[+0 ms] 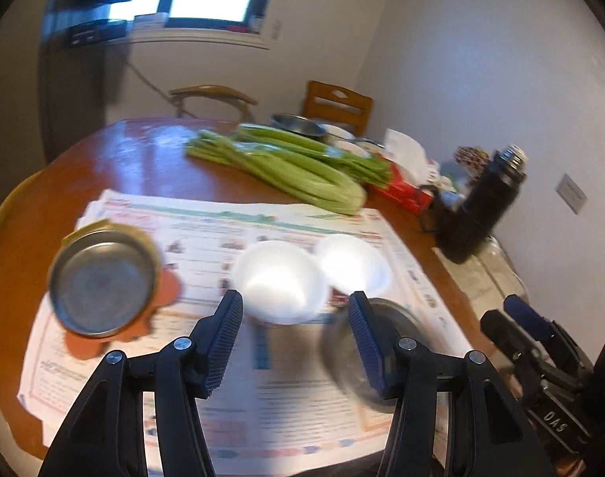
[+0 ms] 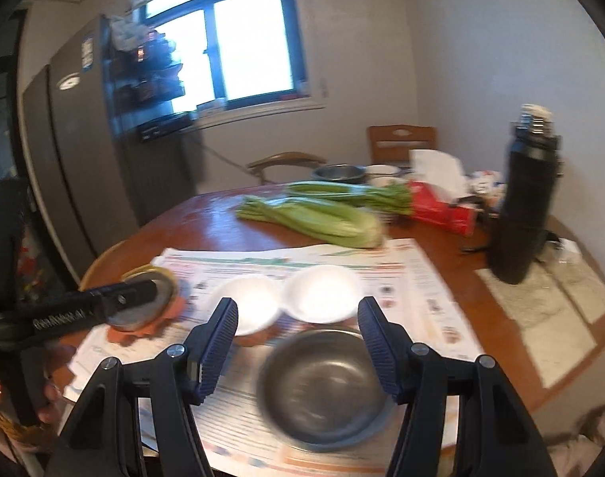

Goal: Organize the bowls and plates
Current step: 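Move the left tool over to the deep steel bowl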

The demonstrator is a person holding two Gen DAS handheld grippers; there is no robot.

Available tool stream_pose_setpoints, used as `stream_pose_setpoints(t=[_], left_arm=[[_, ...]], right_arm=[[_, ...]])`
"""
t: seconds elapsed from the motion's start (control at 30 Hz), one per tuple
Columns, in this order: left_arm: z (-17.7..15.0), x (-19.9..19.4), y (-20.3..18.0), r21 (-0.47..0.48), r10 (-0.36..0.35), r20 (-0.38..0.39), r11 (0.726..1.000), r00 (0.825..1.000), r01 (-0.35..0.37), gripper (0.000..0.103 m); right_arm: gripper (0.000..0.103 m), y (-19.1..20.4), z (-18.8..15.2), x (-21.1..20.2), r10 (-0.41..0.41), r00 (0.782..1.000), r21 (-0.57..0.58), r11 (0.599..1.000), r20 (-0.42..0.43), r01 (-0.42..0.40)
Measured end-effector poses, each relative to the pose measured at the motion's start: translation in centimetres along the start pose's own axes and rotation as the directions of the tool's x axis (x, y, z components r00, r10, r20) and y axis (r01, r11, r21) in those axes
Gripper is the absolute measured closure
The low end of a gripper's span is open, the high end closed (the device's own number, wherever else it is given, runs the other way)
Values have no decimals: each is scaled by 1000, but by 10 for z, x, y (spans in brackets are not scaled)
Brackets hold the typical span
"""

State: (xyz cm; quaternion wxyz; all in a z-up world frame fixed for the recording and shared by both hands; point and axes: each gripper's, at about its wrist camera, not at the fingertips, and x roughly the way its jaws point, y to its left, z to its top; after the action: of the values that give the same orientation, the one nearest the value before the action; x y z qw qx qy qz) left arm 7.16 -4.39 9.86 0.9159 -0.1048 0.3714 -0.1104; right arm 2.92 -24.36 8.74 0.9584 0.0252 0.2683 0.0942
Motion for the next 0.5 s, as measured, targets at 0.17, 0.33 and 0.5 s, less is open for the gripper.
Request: stream_pose_setpoints(t=[0.17,0.33,0.5], left_arm=[[1,8,-37,35,-25,-30,999,999,26,46],[-11,31,-59,42,-39,-95,998,995,43,46],[-10,46,-64,33,-4,-103,999,995,8,46]], right_arm=[[41,-35,-7,-11,-15,999,48,999,-37,17],[41,-69,-23,-5,-1,996,110,994,-87,10],[41,-82,-27,3,0,995,102,995,-103,10]])
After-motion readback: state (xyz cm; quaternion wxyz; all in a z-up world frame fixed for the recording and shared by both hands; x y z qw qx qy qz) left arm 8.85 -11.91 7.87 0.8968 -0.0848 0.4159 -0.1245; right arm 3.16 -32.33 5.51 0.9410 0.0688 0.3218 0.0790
